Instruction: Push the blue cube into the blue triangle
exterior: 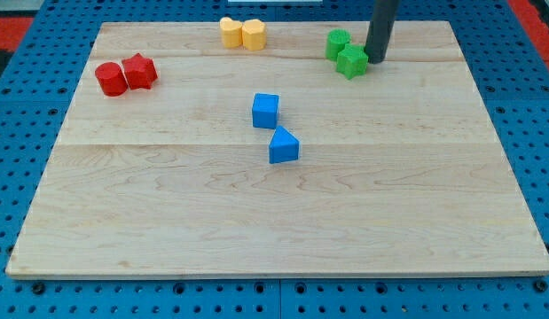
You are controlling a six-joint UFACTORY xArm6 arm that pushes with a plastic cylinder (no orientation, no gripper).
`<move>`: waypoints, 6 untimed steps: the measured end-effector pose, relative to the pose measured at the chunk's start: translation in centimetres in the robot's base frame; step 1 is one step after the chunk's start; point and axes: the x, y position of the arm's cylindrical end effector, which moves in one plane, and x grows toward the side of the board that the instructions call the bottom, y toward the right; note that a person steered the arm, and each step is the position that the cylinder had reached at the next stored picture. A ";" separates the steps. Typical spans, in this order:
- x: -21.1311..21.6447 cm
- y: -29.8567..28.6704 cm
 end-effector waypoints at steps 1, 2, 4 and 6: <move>5.6 1.7; 9.5 -1.2; 6.1 -17.6; 13.1 -14.3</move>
